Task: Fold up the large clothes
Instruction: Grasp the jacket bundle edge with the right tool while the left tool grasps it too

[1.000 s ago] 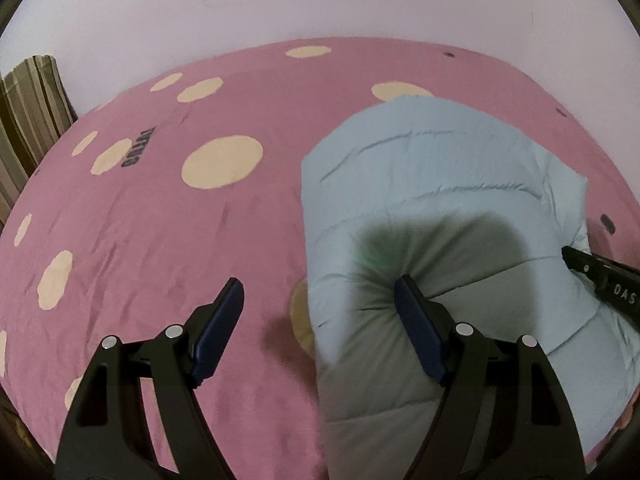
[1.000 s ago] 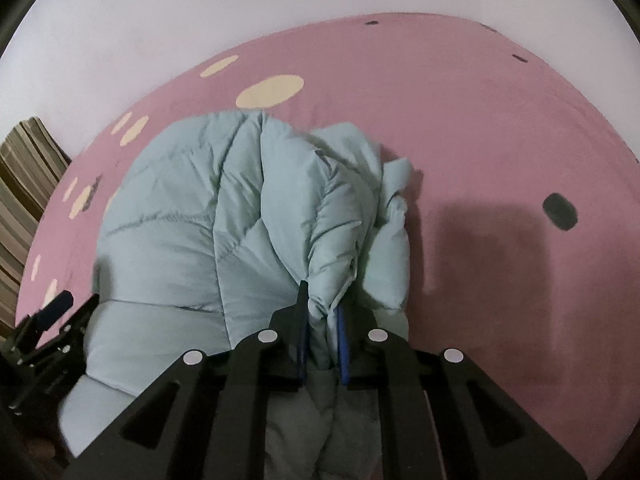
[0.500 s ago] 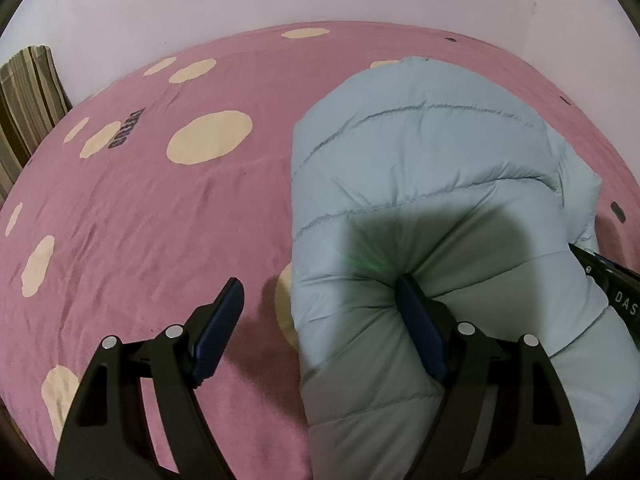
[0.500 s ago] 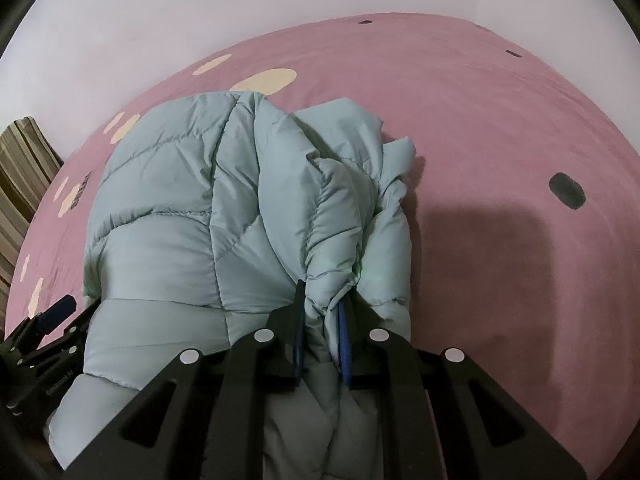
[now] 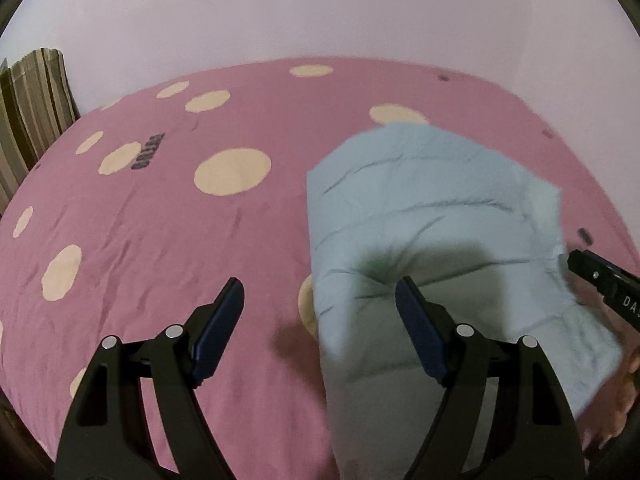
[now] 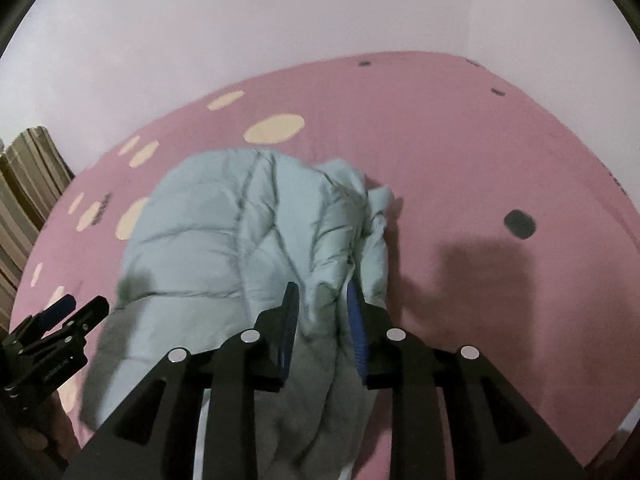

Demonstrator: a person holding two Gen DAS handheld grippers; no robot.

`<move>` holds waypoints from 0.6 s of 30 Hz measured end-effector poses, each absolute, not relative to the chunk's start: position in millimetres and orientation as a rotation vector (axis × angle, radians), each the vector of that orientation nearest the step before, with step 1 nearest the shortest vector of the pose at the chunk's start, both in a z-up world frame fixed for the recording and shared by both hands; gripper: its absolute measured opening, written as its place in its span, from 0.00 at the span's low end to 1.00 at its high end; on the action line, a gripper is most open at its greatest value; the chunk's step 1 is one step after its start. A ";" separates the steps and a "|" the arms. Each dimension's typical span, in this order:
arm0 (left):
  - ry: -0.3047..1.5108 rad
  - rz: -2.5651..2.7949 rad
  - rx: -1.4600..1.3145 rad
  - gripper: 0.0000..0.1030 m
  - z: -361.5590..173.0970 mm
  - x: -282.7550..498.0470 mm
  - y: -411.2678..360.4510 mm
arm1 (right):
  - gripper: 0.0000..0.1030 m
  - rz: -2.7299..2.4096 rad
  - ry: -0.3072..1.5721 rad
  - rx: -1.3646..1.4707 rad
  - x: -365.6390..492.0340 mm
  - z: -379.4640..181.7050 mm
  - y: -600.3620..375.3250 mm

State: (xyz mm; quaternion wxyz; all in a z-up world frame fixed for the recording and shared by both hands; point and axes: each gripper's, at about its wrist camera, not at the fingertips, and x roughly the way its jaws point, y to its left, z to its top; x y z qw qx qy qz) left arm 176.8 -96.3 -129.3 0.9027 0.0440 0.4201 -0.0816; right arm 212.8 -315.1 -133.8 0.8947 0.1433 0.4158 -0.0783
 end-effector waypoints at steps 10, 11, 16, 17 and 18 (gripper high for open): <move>0.961 -0.238 0.071 0.77 -158.4 153.9 -107.1 | 0.25 -0.096 0.903 0.214 178.3 -151.5 -278.4; 0.970 -0.241 0.073 0.77 -165.1 154.5 -108.2 | 0.25 -0.093 0.922 0.225 179.8 -160.6 -279.7; 0.998 -0.234 0.062 0.79 -193.4 158.7 -110.1 | 0.24 -0.087 0.956 0.246 188.0 -190.7 -283.3; 0.998 -0.233 0.056 0.79 -193.1 158.7 -109.2 | 0.24 -0.088 0.959 0.238 188.9 -189.7 -282.2; 0.997 -0.236 0.044 0.78 -188.1 157.9 -107.3 | 0.24 -0.090 0.960 0.227 188.8 -185.5 -281.0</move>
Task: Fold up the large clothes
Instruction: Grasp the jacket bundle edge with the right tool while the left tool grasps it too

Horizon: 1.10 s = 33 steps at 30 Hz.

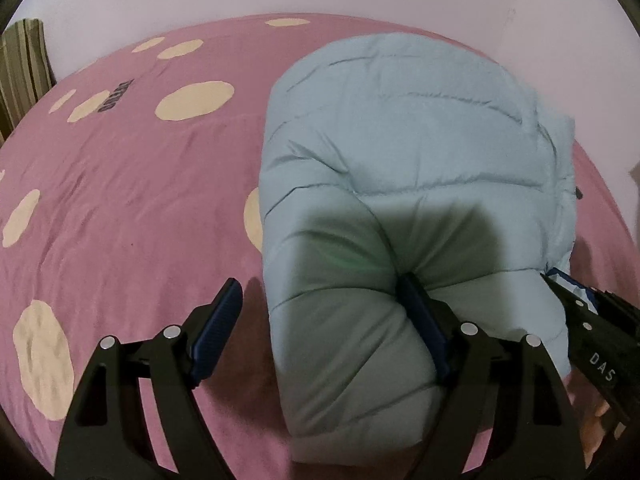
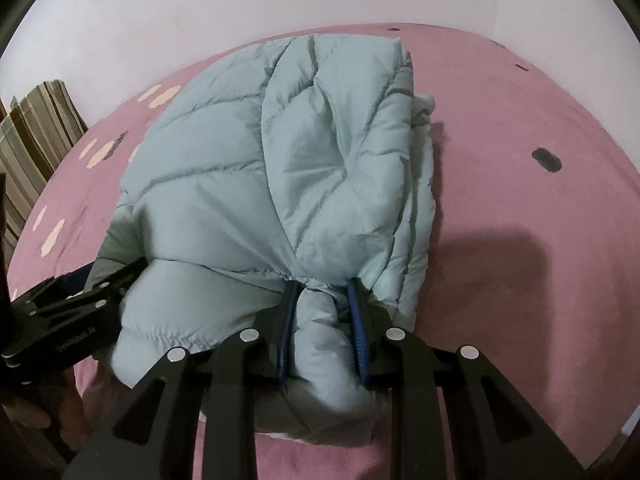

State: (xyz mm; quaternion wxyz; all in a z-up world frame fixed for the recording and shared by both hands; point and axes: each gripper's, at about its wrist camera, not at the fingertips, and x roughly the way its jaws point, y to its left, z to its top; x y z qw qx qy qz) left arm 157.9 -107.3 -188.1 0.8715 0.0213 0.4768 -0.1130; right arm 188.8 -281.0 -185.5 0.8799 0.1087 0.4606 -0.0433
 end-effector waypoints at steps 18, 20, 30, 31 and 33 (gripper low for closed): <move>1.026 -0.106 0.016 0.77 -170.1 259.3 -119.2 | 0.25 -0.150 0.943 0.187 292.7 -156.2 -312.7; 1.043 -0.099 0.052 0.77 -181.6 259.2 -125.0 | 0.25 -0.149 0.980 0.187 297.5 -174.6 -314.0; 1.052 -0.056 0.000 0.78 -192.0 265.1 -122.3 | 0.25 -0.165 0.981 0.208 297.5 -194.0 -313.2; 1.051 -0.051 -0.028 0.78 -187.8 261.8 -117.6 | 0.25 -0.167 0.969 0.210 293.6 -189.2 -312.8; 1.057 -0.036 -0.099 0.78 -180.9 254.8 -106.6 | 0.25 -0.169 0.941 0.238 283.7 -177.2 -314.9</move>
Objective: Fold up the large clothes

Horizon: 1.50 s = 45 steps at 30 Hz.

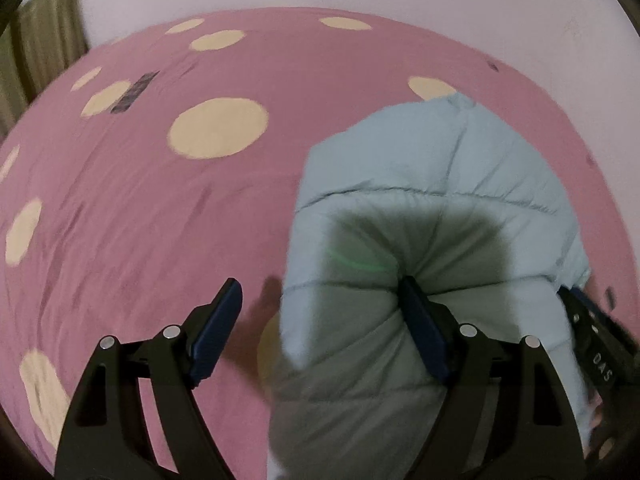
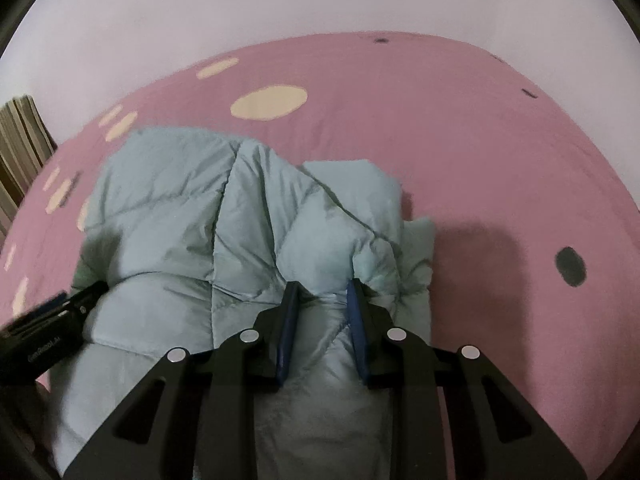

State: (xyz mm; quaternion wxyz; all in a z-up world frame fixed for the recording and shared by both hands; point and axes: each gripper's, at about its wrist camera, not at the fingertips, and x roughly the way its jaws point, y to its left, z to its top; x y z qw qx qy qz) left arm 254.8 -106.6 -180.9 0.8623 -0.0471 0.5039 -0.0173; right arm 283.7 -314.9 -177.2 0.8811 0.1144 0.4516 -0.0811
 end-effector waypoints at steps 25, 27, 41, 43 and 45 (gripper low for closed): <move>1.154 0.053 -0.640 0.90 -199.5 214.3 -42.9 | 0.68 -0.093 0.863 0.829 216.9 -208.1 -354.8; 1.152 0.036 -0.634 0.91 -200.7 216.8 -48.1 | 0.68 -0.078 0.864 0.857 216.6 -215.0 -355.5; 1.155 -0.105 -0.636 0.53 -207.9 220.7 -67.6 | 0.47 -0.056 0.858 0.862 214.6 -225.8 -344.4; 1.150 -0.105 -0.624 0.51 -207.8 219.7 -69.5 | 0.44 -0.057 0.855 0.863 214.0 -225.2 -342.5; 1.141 -0.104 -0.613 0.48 -206.4 217.6 -71.6 | 0.42 -0.058 0.851 0.861 211.1 -224.2 -340.9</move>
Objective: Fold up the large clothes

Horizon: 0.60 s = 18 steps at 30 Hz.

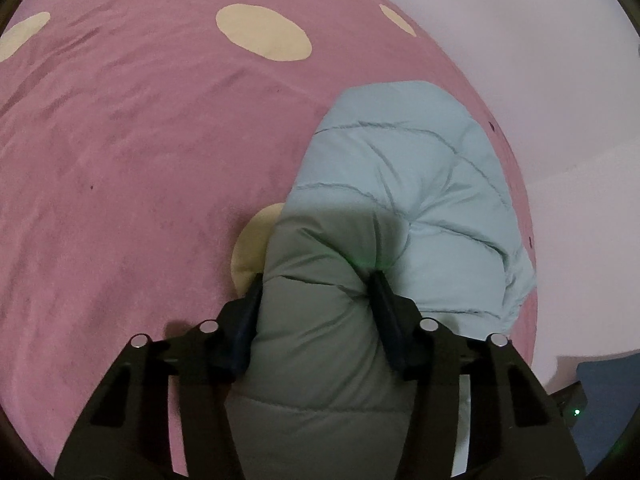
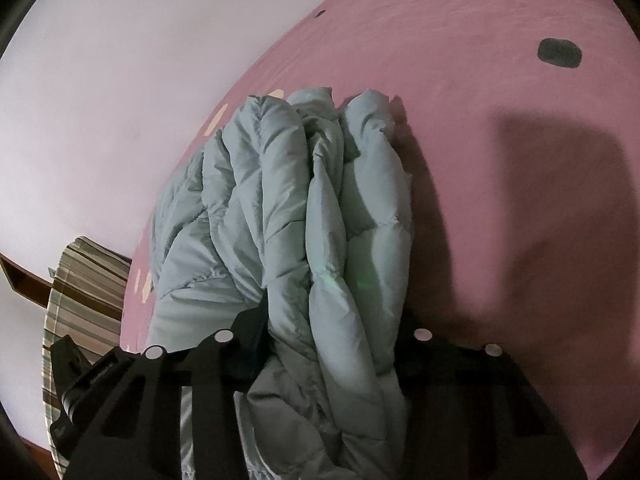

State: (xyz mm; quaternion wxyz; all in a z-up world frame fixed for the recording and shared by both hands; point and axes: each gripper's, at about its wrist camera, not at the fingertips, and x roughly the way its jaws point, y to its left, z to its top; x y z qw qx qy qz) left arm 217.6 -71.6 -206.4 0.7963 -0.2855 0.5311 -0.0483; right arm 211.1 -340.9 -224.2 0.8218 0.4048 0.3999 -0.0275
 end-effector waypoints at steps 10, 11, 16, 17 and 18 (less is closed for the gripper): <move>1.087 -0.139 -0.575 0.30 -186.4 209.0 -78.2 | 0.27 -0.063 0.815 0.827 213.8 -210.8 -325.1; 1.080 -0.140 -0.579 0.30 -183.5 209.3 -75.8 | 0.26 -0.060 0.811 0.823 215.4 -208.9 -322.6; 1.039 -0.128 -0.598 0.28 -169.0 208.8 -47.4 | 0.24 -0.014 0.787 0.786 236.1 -194.3 -302.1; 1.028 -0.121 -0.608 0.28 -164.8 212.1 -39.5 | 0.24 -0.005 0.783 0.781 240.1 -191.9 -299.1; 1.021 -0.117 -0.611 0.28 -161.8 214.6 -34.2 | 0.24 0.013 0.777 0.767 249.1 -186.7 -290.8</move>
